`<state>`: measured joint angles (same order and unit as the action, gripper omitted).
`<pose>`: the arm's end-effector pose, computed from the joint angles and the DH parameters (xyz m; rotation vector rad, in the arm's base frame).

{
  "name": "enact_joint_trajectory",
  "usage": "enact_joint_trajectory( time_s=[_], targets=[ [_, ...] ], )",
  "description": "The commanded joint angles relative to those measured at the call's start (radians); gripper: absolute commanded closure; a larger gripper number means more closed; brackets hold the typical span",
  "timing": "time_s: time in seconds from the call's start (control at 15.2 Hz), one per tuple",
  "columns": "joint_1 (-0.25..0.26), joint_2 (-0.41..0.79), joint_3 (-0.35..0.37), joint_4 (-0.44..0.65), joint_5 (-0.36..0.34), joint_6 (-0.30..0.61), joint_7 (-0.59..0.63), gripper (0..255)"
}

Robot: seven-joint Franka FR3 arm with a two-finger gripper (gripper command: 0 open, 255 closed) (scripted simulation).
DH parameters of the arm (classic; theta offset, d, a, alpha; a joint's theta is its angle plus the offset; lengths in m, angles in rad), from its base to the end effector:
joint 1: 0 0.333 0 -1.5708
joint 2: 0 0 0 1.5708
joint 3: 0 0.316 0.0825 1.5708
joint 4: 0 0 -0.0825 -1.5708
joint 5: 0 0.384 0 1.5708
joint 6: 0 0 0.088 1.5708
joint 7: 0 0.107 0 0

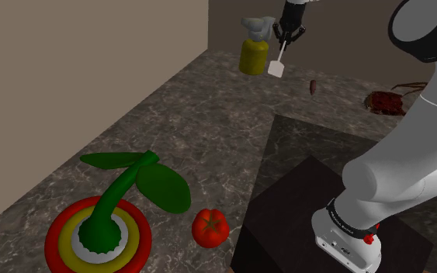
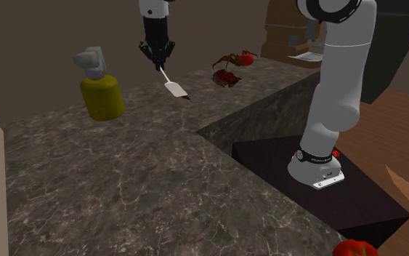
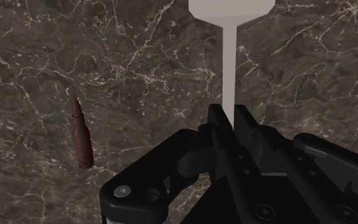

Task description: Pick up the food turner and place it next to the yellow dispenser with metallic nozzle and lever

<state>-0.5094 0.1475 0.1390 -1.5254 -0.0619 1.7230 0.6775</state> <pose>0.5657 -0.2321 0.5748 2.6952 -1.5469 0.0889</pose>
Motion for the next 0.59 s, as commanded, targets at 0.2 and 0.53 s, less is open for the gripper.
enact_joint_trajectory(
  time_s=[0.2, 0.53],
  targets=[
    [-0.002, -0.005, -0.001, -0.074, 0.000, 0.069, 0.001, 255],
    [-0.003, -0.006, -0.002, -0.142, -0.001, 0.137, 0.003, 255]
  ],
)
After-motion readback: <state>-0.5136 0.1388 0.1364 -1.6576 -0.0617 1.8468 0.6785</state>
